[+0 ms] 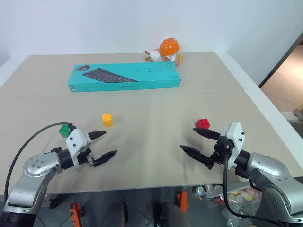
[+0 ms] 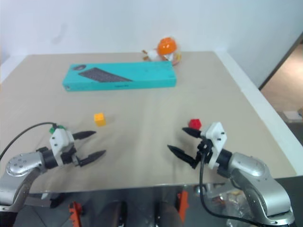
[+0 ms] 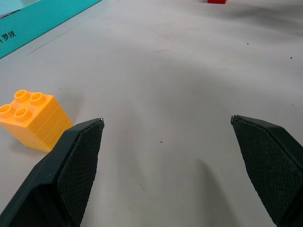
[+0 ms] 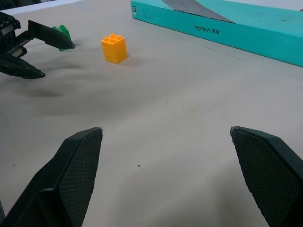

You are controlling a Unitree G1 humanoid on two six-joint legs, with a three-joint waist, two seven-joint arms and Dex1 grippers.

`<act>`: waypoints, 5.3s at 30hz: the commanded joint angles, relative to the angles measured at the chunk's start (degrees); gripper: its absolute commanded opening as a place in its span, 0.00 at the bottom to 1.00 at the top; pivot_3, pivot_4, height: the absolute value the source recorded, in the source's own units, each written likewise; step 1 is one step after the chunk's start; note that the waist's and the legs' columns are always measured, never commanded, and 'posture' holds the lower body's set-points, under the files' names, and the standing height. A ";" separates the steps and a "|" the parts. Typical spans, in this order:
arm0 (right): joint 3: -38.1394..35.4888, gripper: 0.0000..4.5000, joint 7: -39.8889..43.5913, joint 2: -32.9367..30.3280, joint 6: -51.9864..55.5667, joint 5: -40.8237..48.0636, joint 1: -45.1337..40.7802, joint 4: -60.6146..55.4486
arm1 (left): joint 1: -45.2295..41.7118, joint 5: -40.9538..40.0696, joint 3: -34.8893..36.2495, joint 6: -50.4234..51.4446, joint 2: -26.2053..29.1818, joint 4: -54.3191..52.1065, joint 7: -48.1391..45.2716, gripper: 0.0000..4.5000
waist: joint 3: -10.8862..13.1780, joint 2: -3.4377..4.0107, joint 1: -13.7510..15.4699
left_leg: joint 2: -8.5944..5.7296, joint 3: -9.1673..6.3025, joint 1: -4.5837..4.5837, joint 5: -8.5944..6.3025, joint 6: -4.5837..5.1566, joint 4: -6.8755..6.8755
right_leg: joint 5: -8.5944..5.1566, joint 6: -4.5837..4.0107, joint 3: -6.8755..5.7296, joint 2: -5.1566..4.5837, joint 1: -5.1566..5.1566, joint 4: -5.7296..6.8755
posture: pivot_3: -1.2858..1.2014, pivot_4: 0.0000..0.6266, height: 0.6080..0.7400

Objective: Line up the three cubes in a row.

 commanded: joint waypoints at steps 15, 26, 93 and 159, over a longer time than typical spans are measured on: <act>0.65 1.00 -0.99 3.51 -5.16 -5.19 2.63 -0.80 | 1.46 -7.00 0.67 4.60 -1.92 -6.98 -0.23 0.99 | -0.02 -0.03 -0.05 | 0.01 0.01 0.02 0.00 0.00 0.00 | 0.03 0.02 0.52 0.35 0.00 0.01 | 0.52 0.24 1.00; -4.84 1.00 -26.87 14.11 0.23 -12.75 -5.93 0.99 | -2.69 -8.97 -5.62 5.57 3.11 -7.59 -12.95 0.99 | -0.03 -0.02 -0.11 | 0.02 0.13 0.02 0.06 0.00 0.03 | 0.03 -0.14 0.67 0.42 -0.05 0.03 | 0.52 0.24 1.00; 27.06 0.28 28.93 19.64 -17.79 -21.50 -48.95 57.28 | 1.37 -5.12 3.21 9.08 -2.44 -8.20 1.30 1.00 | -0.10 -0.26 -1.99 | 0.28 0.77 0.01 0.15 0.18 -0.08 | 0.44 0.33 4.52 2.57 -0.51 0.29 | 0.52 0.24 1.00; 17.49 0.99 16.97 13.71 -10.85 -17.27 -38.02 23.93 | 0.54 -8.04 23.84 12.93 -2.57 12.01 21.02 1.00 | -0.14 -0.89 -2.04 | 0.57 1.43 0.04 0.19 0.14 -0.06 | 0.23 -0.24 4.73 2.53 -1.08 1.02 | 0.52 0.24 1.00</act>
